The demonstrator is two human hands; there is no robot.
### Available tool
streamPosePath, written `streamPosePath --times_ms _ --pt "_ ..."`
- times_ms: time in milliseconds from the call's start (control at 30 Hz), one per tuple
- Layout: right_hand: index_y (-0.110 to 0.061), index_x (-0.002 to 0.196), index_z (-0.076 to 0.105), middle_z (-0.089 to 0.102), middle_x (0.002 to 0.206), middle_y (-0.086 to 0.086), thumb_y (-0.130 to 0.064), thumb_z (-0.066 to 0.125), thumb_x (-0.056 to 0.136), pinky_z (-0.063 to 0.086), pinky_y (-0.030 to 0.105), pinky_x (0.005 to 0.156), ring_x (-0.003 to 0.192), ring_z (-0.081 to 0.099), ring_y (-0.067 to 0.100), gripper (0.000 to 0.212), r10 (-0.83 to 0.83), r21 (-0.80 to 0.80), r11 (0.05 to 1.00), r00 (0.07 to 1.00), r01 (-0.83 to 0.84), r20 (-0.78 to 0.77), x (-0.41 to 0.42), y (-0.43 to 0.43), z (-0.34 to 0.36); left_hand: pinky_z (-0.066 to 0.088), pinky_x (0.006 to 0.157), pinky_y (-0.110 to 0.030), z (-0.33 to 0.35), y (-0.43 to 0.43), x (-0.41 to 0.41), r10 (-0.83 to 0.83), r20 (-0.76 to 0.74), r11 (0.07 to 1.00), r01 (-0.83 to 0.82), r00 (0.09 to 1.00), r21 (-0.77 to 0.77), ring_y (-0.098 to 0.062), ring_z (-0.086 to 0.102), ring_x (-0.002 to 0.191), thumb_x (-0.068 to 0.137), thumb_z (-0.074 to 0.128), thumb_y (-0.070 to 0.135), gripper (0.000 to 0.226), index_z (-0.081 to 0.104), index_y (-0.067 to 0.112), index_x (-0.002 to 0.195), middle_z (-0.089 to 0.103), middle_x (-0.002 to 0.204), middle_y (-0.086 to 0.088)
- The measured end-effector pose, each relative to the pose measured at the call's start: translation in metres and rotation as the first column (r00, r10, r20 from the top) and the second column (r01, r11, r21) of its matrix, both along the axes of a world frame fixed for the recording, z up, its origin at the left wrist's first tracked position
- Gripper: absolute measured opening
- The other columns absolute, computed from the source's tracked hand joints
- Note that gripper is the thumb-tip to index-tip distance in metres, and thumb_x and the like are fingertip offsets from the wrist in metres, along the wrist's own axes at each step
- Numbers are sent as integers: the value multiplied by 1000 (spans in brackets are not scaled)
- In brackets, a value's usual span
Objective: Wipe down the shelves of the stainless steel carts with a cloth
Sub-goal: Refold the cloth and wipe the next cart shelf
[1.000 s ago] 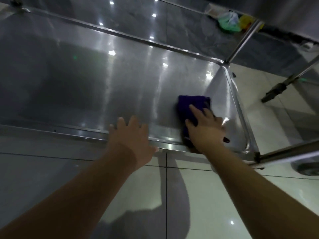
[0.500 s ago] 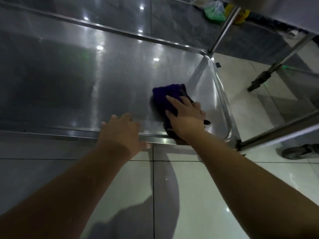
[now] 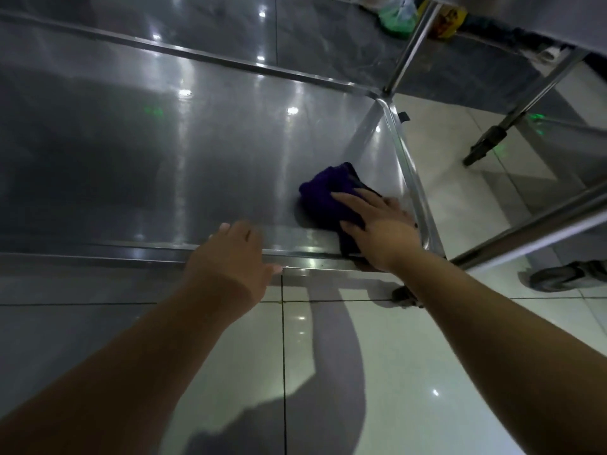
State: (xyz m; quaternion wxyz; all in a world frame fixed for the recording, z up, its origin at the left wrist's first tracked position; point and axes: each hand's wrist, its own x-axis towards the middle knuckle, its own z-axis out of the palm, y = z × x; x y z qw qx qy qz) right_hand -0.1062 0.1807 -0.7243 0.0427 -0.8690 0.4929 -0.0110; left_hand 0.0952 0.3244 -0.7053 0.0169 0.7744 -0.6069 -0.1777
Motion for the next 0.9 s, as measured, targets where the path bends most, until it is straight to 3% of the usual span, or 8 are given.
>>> streamPosePath --times_ms 67,167,233,400,567,633,767,900 --pt "-49 138 23 29 150 -5 -43 39 95 27 49 100 127 31 33 46 -273 10 962 962 274 -25 -24 -14 5 39 93 -36 2 0 -1 5 -21 1000 -5 1000 -5 -27 44 119 90 40 56 54 43 13 123 45 122 -5" --pt "-45 139 23 24 150 0 -39 38 94 23 50 102 127 26 38 47 -636 39 771 772 636 -15 -26 -16 9 39 95 -38 3 -3 -4 2 3 1000 -2 1000 20 -29 43 122 90 40 56 56 44 13 125 44 126 -6" --pt "-41 138 25 26 148 4 -39 39 93 23 56 103 127 27 42 47 -590 31 807 808 589 -3 -5 6 6 38 97 -39 3 -2 -5 0 11 1000 0 1000 16 -30 42 123 91 39 55 56 46 11 125 45 126 -7" --pt "-43 138 35 39 145 -2 -40 44 93 32 47 97 119 39 36 46 -123 -34 992 990 125 75 -6 57 5 37 100 -37 -2 5 0 -11 -27 1000 11 1000 -23 -28 41 126 91 38 54 57 45 9 126 45 129 -8" --pt "-37 145 26 34 149 3 -36 39 96 27 48 102 126 35 37 51 -605 12 796 795 605 45 -22 48 13 39 97 -37 -7 9 3 -65 42 991 70 997 -112 -29 43 123 94 37 48 50 49 9 122 48 128 -10" --pt "-38 144 26 35 148 2 -40 39 95 25 48 102 127 34 37 51 -571 35 821 820 570 38 1 63 13 38 98 -38 -8 10 1 -88 57 985 95 995 -144 -30 42 123 96 37 45 45 50 9 120 48 128 -11" --pt "-41 140 34 44 142 -4 -41 43 94 30 45 100 123 42 30 47 -210 51 977 973 205 95 7 84 16 36 102 -38 -12 13 8 -132 63 977 140 989 -159 -31 38 128 98 37 38 43 48 6 125 43 137 -12" --pt "-36 143 29 42 143 3 -37 39 96 31 48 100 125 37 33 48 -502 -6 865 865 502 15 -25 73 19 38 102 -38 -10 20 28 -236 10 955 234 972 -185 -25 41 126 98 40 23 30 52 15 124 46 135 -4"
